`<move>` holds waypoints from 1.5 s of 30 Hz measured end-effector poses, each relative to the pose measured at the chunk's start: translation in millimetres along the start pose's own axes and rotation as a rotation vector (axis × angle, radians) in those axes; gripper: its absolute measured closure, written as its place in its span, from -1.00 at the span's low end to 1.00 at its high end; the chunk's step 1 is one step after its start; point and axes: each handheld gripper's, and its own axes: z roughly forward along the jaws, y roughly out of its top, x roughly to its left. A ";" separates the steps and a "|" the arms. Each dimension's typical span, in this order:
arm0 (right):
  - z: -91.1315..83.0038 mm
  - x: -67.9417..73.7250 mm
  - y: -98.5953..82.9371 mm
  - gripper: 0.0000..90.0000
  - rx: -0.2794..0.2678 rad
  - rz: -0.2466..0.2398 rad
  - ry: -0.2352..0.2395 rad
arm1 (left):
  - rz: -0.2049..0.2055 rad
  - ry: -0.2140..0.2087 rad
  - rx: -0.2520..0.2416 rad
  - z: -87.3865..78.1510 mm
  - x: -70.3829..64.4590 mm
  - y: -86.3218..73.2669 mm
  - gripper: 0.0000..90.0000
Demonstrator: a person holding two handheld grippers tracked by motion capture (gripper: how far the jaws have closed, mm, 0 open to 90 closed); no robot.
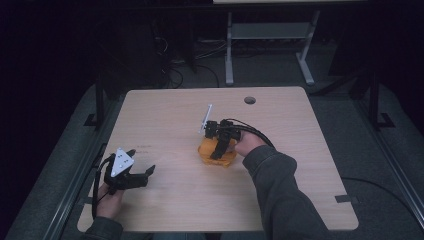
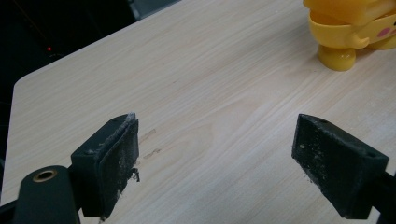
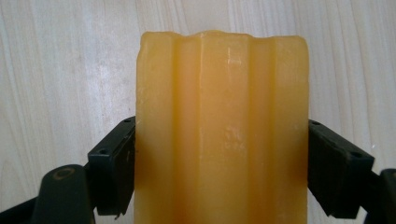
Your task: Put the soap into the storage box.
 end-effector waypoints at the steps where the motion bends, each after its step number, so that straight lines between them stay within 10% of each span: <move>1: 0.0 -0.1 -0.1 -0.55 0.000 0.006 0.001 | 0.000 0.000 0.001 0.0 0.0 0.1 -0.69; 45: -3.3 1.7 -10.1 -0.62 -0.060 0.042 -0.016 | 0.009 -0.003 0.006 0.6 -0.7 0.3 -0.69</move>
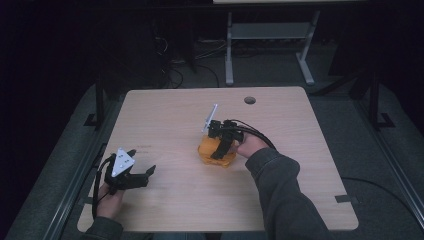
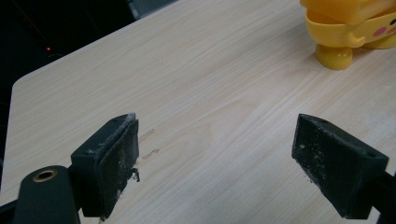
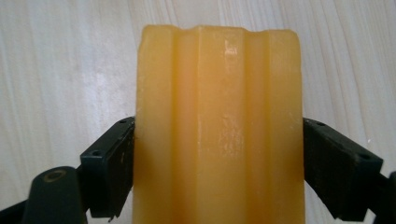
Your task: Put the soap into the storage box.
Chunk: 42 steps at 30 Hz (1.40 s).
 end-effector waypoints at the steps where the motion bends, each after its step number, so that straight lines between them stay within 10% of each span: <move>1: -1.0 0.2 -0.2 -0.62 0.000 -0.004 0.002 | 0.000 0.000 0.000 0.1 -0.1 0.0 -0.69; 42: -28.5 6.5 -26.2 -0.59 -0.077 0.036 -0.051 | 0.006 -0.001 0.006 0.6 -0.4 0.4 -0.69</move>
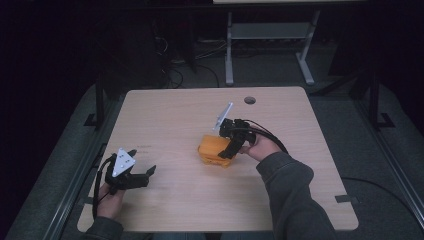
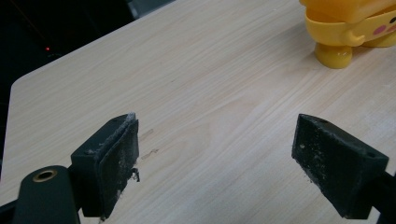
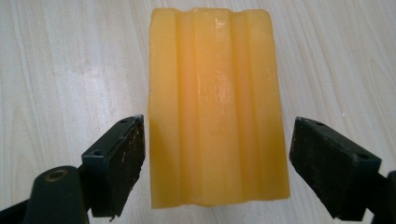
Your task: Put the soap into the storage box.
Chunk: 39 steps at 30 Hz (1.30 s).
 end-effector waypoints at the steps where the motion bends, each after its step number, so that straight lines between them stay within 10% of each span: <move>1: -1.5 -0.1 -0.7 -0.57 -0.003 0.003 0.001 | -0.001 0.000 0.000 0.0 0.0 0.0 -0.69; 39: -21.3 6.8 -38.4 -0.46 -0.028 0.044 -0.037 | 0.002 0.001 0.004 0.2 -0.7 0.1 -0.69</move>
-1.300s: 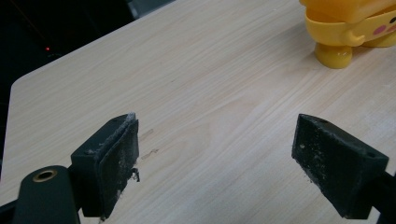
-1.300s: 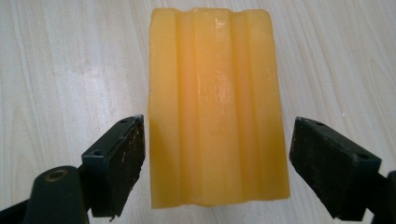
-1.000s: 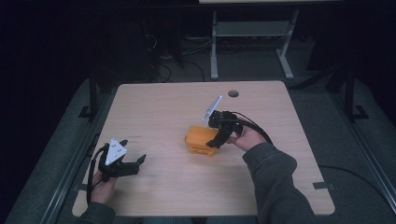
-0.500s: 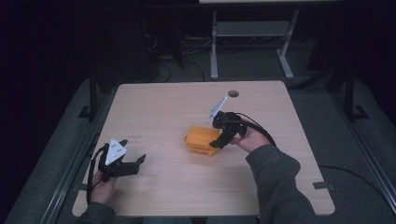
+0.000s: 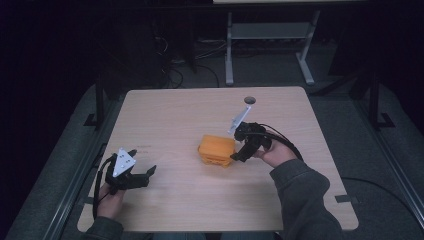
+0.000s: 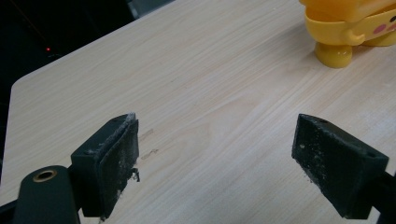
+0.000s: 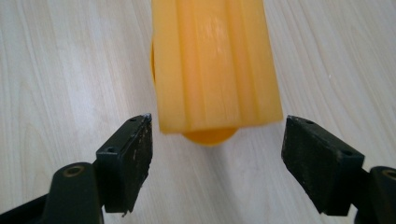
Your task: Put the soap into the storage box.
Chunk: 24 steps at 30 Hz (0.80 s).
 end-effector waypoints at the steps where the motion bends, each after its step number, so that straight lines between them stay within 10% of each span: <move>1: -0.6 0.3 -3.9 -0.46 -0.008 0.008 0.002 | 0.000 0.000 0.000 0.1 0.0 -0.1 -0.69; 24: -9.9 7.4 -53.2 -0.46 -0.037 0.086 -0.003 | -0.005 0.000 -0.003 1.3 -0.9 -0.5 -0.69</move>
